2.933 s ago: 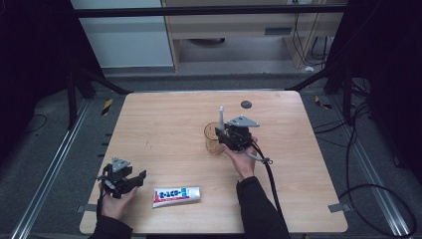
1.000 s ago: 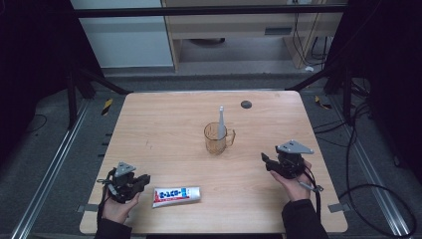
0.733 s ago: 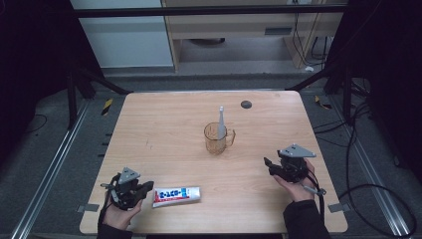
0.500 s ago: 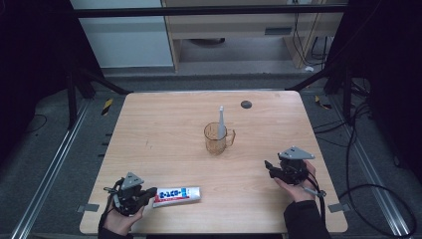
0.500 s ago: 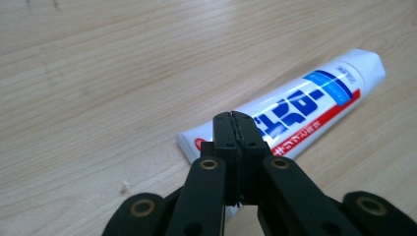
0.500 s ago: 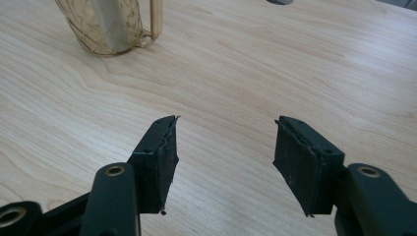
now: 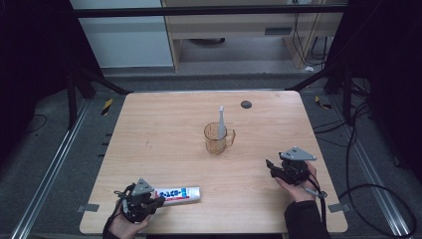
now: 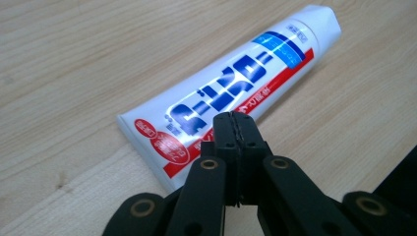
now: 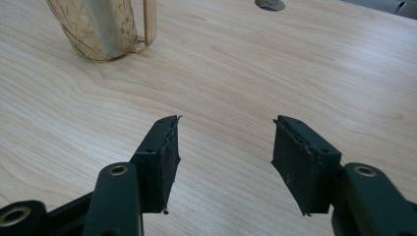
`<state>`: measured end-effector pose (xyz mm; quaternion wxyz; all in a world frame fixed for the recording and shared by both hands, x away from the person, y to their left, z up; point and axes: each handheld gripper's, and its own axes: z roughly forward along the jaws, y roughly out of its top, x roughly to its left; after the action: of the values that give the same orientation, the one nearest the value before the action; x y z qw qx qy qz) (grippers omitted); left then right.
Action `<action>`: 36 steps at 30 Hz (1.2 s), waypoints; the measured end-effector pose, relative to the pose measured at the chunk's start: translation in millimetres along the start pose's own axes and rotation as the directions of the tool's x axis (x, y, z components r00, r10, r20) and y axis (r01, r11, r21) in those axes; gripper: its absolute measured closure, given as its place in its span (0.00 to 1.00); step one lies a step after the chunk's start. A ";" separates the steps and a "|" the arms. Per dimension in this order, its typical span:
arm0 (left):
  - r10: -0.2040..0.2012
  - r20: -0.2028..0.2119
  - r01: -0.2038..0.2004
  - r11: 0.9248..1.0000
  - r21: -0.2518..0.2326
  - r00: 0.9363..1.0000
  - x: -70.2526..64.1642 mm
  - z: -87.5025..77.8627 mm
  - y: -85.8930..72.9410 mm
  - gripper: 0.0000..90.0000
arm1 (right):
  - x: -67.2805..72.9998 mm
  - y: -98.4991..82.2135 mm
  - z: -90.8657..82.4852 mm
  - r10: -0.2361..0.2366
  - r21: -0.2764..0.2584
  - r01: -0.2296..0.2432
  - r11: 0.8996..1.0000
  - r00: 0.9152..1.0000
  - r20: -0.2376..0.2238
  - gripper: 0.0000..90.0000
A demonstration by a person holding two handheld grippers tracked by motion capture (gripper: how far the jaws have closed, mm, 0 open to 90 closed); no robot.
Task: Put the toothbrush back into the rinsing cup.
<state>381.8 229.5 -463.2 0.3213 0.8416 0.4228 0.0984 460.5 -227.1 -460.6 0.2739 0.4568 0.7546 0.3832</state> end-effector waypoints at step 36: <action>-0.022 -0.065 0.021 1.000 -0.016 0.998 12.4 34.9 23.0 1.00 | -1.6 -0.3 2.1 0.036 0.055 -0.037 0.998 0.999 0.031 0.46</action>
<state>419.7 213.1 -477.2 0.3147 0.8310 0.4412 0.1257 462.7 -227.9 -461.9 0.2652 0.4836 0.7524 0.3600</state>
